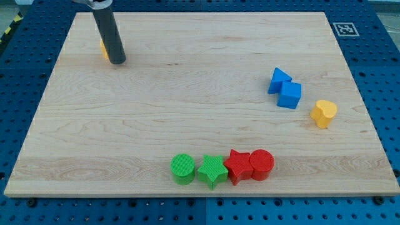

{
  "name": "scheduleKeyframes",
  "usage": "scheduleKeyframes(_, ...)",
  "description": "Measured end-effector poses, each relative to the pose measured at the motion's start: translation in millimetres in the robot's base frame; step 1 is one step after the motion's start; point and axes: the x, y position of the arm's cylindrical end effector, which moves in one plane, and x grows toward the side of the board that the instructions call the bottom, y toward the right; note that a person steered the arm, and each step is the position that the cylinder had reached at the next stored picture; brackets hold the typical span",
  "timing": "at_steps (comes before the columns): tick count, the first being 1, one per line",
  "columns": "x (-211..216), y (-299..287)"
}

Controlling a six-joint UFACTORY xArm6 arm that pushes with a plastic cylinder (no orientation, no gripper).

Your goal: Move the yellow hexagon towards up

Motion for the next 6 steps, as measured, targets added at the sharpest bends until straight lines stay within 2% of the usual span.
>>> scheduleKeyframes(1,38,1)
scheduleKeyframes(2,18,-18)
scheduleKeyframes(4,-59,-22)
scheduleKeyframes(5,-48,-18)
scheduleKeyframes(6,-59,-18)
